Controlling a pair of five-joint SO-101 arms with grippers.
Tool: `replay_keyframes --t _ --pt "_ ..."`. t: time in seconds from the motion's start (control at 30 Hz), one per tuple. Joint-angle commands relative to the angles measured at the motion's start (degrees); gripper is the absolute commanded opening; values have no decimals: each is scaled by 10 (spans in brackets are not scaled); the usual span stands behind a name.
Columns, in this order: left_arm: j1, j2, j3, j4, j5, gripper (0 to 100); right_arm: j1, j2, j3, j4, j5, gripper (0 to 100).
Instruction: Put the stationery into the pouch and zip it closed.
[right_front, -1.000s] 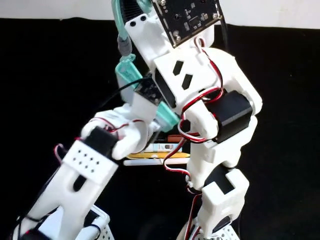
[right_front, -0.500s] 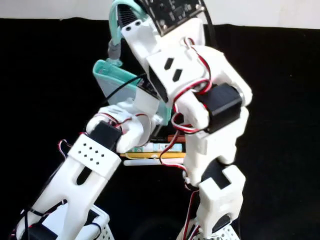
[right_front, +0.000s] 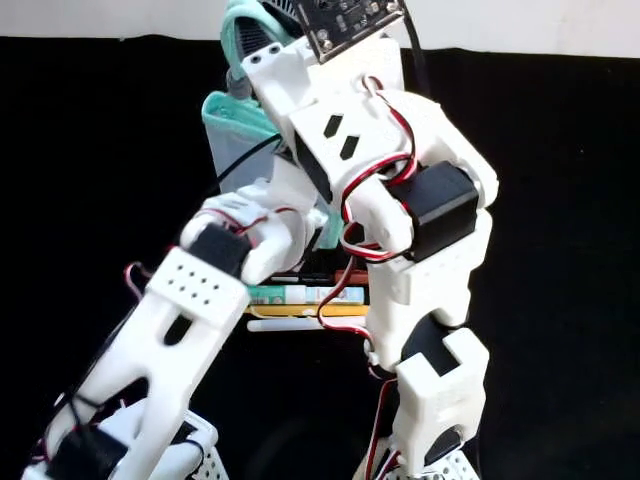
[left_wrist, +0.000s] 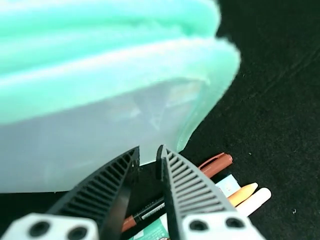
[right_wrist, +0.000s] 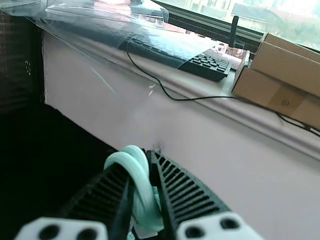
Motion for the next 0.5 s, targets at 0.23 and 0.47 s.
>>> replay_keyframes --t 0.23,0.47 --pt "-9 40 -55 41 -5 91 4 -1 0 12 -8 8" --pt "-41 31 -58 90 -5 91 19 -1 0 18 -38 8"
